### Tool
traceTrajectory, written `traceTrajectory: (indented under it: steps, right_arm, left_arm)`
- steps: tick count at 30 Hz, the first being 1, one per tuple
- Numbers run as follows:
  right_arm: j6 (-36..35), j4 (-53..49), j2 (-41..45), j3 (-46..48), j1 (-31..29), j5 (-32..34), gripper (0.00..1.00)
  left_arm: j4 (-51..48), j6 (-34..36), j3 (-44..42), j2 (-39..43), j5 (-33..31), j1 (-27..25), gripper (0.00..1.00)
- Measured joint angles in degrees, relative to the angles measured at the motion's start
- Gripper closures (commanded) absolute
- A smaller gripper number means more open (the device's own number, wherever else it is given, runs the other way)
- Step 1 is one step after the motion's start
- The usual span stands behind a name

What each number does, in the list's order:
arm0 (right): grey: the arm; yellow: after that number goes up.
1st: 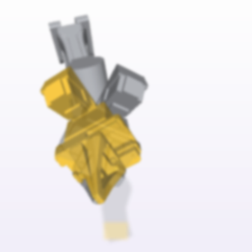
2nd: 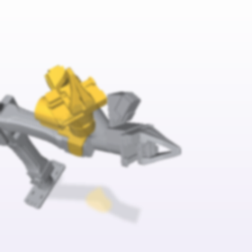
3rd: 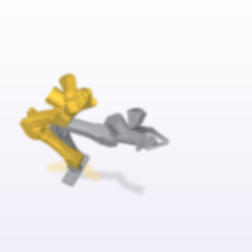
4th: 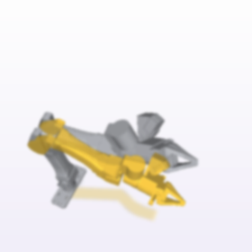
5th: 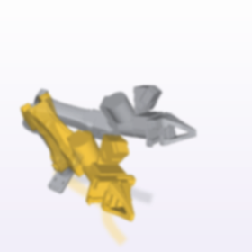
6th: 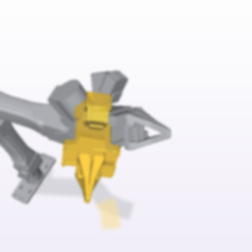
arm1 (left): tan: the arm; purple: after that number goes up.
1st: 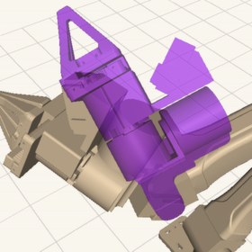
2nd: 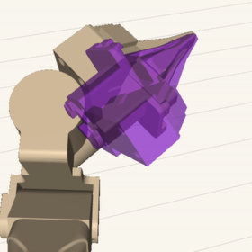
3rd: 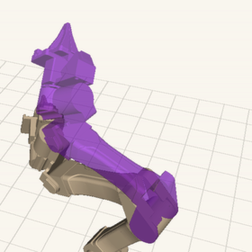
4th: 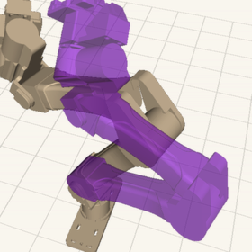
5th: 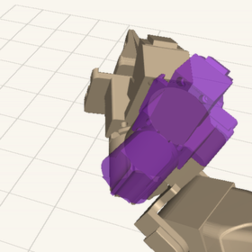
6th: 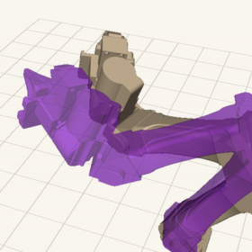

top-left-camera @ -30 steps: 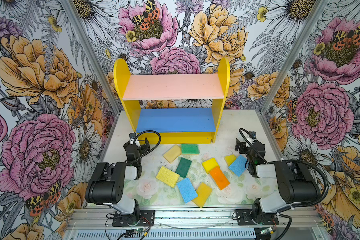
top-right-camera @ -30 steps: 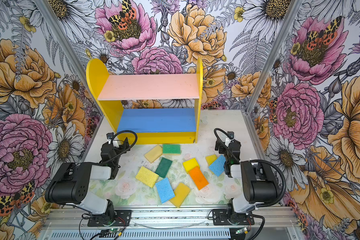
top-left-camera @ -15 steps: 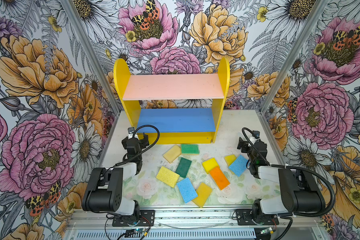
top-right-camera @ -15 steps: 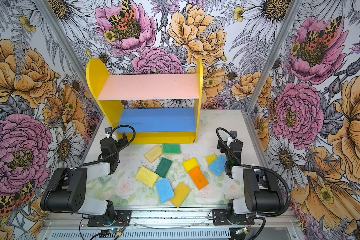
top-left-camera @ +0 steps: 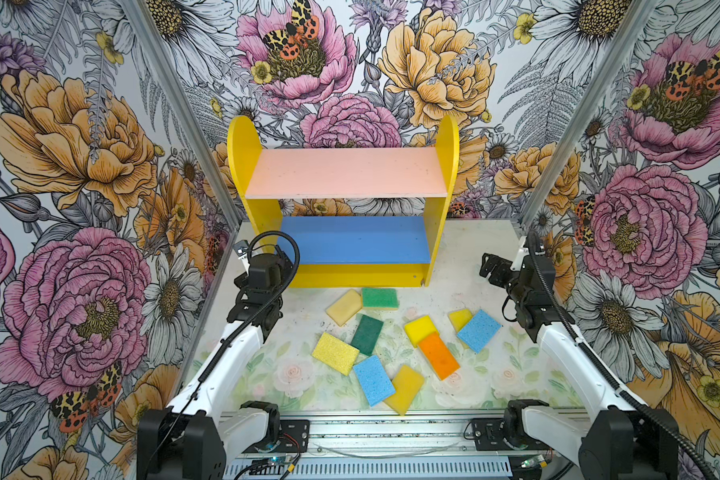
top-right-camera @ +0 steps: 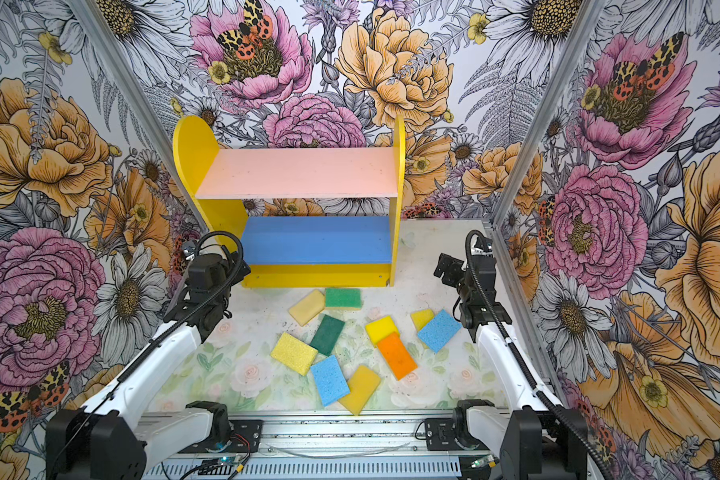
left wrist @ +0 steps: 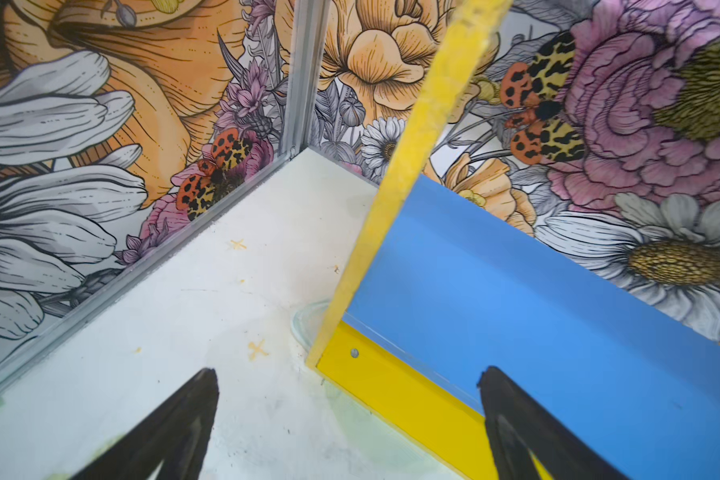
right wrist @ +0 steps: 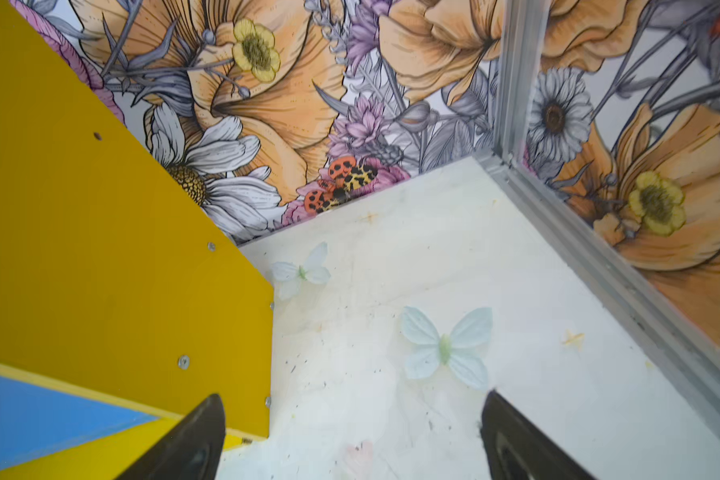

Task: Place and organize the cleaning sponges onto the shelf
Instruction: 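Lower both grippers toward the sponge pile in front of the shelf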

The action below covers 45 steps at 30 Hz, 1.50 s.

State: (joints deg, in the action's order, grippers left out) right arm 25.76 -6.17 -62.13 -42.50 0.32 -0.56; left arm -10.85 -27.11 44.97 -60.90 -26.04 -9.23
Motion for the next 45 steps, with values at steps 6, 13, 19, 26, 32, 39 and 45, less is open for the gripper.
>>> traceTrajectory:
  steps: [6, 13, 19, 26, 32, 39, 45]
  right_arm:
    - [3.3, -15.2, 1.1, -2.2, -2.3, -6.3, 0.07]
    - [4.4, -27.4, 0.9, -4.9, -14.8, -12.9, 0.15]
    - [5.3, -30.0, -5.9, -6.8, -27.2, -13.7, 0.18]
    - [4.6, -30.1, -13.9, -8.0, -27.6, -13.6, 0.19]
    - [4.2, -30.1, -15.6, -7.1, -27.6, -13.5, 0.08]
    - [3.8, -33.7, -13.7, -4.4, -29.9, -12.5, 0.01]
    - [3.7, -35.4, -14.1, -4.3, -33.6, -9.9, 0.01]
  left_arm:
    - [-8.9, -7.3, -0.9, 7.3, 8.0, -5.0, 0.01]
    - [-15.2, -14.0, -5.1, 7.0, 22.7, -12.8, 0.01]
    - [-15.9, -16.5, -5.1, 2.9, 28.9, -21.1, 0.01]
    - [-15.2, -18.2, -4.9, -1.6, 31.5, -26.1, 0.01]
    - [-13.1, -19.9, -4.9, -3.7, 32.8, -30.0, 0.01]
    - [-11.7, -20.6, -4.9, -4.7, 33.2, -32.9, 0.01]
    - [-11.6, -20.5, -4.9, -5.0, 33.3, -32.9, 0.01]
